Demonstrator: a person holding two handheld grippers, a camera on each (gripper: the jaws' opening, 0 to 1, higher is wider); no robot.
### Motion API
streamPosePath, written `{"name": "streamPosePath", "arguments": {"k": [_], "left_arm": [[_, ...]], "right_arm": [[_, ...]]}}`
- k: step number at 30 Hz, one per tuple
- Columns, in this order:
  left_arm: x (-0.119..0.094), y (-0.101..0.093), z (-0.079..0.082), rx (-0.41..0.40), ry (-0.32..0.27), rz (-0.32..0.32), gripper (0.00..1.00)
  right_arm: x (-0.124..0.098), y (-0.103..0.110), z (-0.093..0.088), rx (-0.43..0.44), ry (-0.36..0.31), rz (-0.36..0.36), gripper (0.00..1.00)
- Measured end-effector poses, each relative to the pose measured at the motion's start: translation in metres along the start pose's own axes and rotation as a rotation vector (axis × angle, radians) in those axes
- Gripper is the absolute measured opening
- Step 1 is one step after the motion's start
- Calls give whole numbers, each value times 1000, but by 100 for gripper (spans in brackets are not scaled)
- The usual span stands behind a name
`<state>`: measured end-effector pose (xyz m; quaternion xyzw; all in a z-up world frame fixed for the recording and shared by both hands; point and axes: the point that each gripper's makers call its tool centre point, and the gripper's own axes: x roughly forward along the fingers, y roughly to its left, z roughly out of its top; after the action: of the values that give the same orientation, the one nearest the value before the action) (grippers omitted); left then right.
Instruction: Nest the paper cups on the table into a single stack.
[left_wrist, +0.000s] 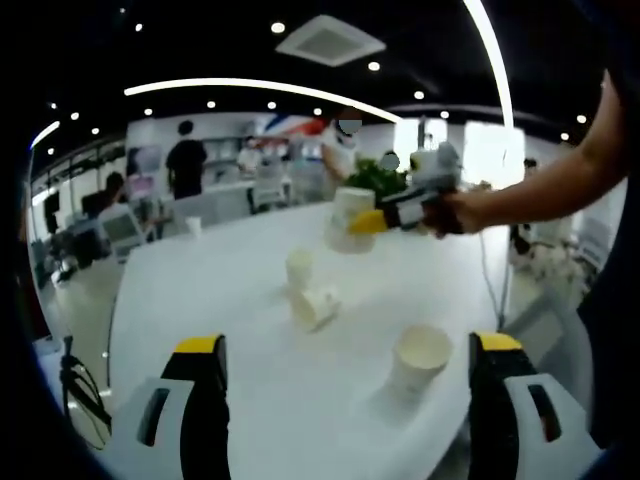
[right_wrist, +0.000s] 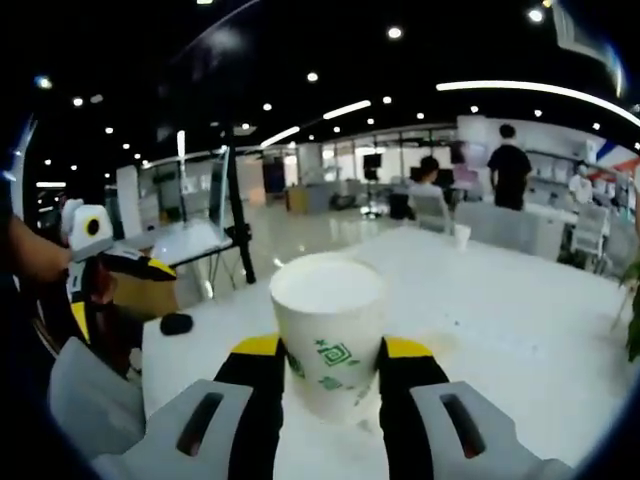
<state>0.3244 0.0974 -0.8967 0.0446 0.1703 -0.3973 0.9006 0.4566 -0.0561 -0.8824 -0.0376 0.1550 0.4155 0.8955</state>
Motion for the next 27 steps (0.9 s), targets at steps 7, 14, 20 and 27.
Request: {"name": "streamPosePath", "arguments": {"k": [7,14,20,27], "left_arm": [[2,-2,3,8,-3,-10,100],[3,-5,9,11,-11,-15,100],[4,-8,12,16,-21,-21,100],[5,-10,21,31,-31,-23,100]], "right_arm": [[-4,6,0,-3,-2,13,33],[-8,18,3,-13,-7,31,33],[-11,28,7,-17,-13,46,33],[-17,39,6,-21,-18,55,33]]}}
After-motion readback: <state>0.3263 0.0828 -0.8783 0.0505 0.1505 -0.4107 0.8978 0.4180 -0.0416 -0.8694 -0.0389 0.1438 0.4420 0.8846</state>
